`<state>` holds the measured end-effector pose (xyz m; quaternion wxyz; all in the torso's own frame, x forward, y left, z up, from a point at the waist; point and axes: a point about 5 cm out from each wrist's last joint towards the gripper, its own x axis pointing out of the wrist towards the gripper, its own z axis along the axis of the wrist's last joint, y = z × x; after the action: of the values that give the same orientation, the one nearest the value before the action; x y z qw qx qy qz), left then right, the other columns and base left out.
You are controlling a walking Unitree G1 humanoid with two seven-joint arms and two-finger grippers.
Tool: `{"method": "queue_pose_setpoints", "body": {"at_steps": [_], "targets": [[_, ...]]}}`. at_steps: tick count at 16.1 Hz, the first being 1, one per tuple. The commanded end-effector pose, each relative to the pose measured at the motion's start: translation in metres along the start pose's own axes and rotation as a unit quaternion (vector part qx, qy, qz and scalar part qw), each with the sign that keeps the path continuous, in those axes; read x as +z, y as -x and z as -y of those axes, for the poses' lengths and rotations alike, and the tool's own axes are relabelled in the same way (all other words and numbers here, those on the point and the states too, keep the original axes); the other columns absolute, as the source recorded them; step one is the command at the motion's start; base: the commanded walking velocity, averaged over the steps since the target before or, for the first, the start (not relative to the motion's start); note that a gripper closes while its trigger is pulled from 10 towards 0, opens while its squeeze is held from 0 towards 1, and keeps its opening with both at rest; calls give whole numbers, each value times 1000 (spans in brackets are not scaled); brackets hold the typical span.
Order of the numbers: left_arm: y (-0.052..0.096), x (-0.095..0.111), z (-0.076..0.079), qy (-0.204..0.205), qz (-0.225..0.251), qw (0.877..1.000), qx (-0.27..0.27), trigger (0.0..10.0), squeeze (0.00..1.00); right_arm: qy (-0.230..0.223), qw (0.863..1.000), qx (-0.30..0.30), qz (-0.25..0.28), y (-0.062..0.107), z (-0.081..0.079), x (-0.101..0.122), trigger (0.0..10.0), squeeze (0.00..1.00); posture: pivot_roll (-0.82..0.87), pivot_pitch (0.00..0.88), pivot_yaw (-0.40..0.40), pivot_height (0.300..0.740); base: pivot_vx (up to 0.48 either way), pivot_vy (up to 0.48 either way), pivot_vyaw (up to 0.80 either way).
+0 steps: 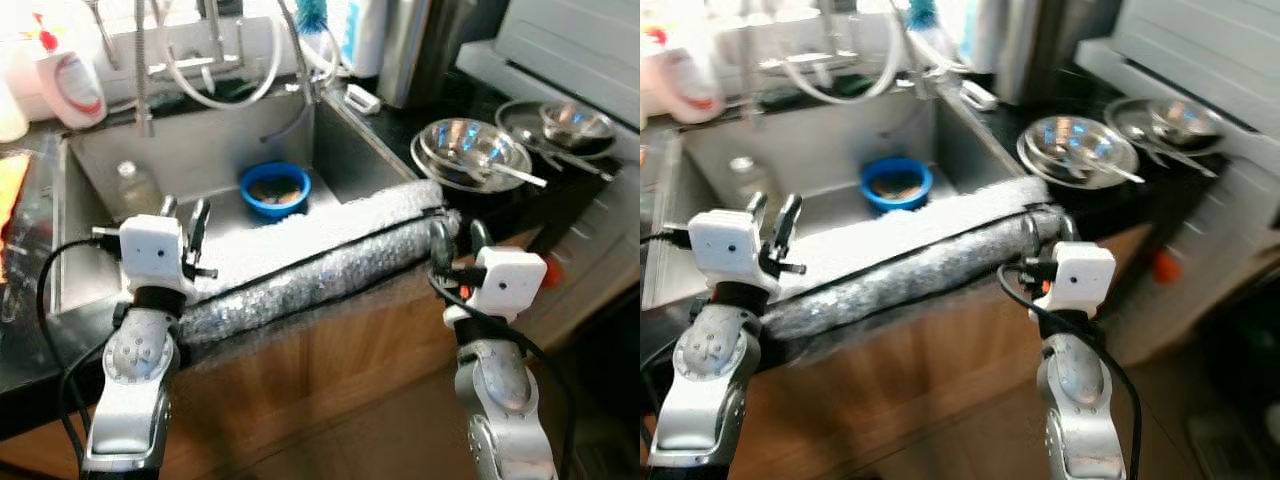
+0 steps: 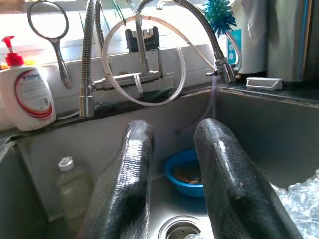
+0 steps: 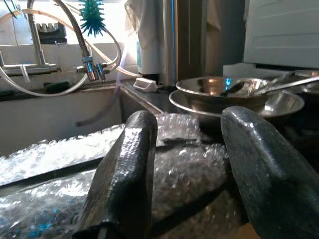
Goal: Kitchen organization
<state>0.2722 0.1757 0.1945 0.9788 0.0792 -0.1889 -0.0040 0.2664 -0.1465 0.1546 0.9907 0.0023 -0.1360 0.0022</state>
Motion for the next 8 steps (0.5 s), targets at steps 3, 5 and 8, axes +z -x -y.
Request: {"method": "queue_pose_setpoints", "body": {"at_steps": [3, 5, 8], "targets": [[0, 0, -1, -2, 2, 1000, 2, 10000, 0, -15, 1000, 8, 4, -1, -5, 3, 10000, 0, 19, 63, -24, 740, 0, 0, -260], [0, 0, -1, -1, 2, 1000, 3, 10000, 0, -5, 1000, 10, 5, -2, -5, 3, 10000, 0, 19, 63, -24, 740, 0, 0, -781], [0, 0, -1, 1, 4, 1000, 3, 10000, 0, -8, 1000, 14, 15, -2, -6, 5, 10000, 0, 19, 61, -25, 740, 274, 0, -258]]}}
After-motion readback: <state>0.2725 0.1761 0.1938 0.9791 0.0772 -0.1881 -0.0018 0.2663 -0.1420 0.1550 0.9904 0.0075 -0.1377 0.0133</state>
